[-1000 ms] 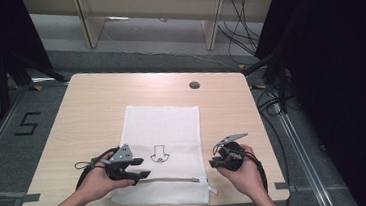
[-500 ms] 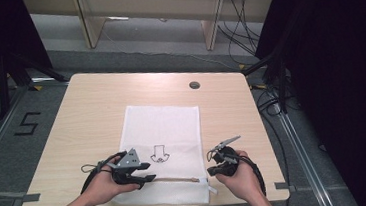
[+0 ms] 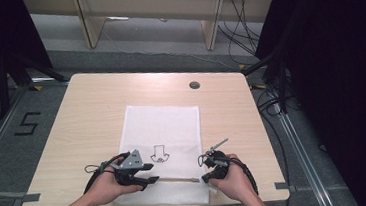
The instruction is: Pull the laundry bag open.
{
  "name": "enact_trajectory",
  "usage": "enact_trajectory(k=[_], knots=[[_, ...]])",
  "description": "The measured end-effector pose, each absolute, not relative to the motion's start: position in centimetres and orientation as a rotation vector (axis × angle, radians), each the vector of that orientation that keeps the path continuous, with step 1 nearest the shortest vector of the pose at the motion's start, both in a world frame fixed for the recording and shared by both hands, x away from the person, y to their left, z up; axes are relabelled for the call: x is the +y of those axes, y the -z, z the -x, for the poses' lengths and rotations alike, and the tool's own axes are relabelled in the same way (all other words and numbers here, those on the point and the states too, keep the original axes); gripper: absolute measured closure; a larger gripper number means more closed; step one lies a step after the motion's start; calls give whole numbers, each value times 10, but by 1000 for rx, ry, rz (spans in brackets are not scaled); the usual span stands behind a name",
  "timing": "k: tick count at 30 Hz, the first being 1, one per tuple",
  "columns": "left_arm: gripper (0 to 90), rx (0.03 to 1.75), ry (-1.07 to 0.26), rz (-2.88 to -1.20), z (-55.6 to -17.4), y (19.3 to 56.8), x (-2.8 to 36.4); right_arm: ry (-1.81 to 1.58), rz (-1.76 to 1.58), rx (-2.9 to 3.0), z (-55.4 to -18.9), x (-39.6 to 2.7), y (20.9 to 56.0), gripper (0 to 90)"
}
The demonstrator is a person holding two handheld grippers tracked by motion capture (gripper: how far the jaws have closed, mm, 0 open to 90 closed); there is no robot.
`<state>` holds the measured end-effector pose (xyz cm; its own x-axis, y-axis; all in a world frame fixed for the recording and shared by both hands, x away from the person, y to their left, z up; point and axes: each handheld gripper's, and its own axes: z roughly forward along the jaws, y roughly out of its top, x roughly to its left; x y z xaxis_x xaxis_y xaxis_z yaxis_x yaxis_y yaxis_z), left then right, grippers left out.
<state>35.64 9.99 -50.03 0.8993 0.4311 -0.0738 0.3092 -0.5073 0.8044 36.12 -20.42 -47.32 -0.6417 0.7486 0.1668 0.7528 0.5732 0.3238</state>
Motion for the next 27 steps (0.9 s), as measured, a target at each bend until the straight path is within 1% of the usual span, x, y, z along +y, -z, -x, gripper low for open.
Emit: enact_trajectory(k=[3,4,5,9,10,12,13,18,20,22,27], knots=[[501,522,-181,-2145,-357,500,100,546,1367,-2751,-360,-203,474,900],[500,524,-169,-2137,-356,500,100,566,1325,-2775,-361,-203,476,900],[499,493,-175,-2157,-358,498,101,556,1324,-2785,-361,-202,477,900],[484,521,-106,-2116,-356,497,94,530,1316,-2794,-362,-197,478,900],[482,512,-119,-2119,-356,497,92,527,1318,-2800,-361,-197,479,900],[484,500,-105,-2100,-355,497,85,539,1335,-2784,-361,-197,479,900],[485,483,-105,-2119,-356,495,83,539,1332,-2782,-361,-197,479,900],[508,458,-90,-2113,-358,491,67,555,1328,-2776,-362,-199,480,900],[521,435,-65,-2131,-360,489,62,554,1313,-2787,-362,-199,480,900],[530,429,-73,-2119,-361,489,53,551,1321,-2794,-361,-198,480,900],[580,404,-80,-2165,-363,489,35,553,1322,-2785,-361,-199,479,900]])
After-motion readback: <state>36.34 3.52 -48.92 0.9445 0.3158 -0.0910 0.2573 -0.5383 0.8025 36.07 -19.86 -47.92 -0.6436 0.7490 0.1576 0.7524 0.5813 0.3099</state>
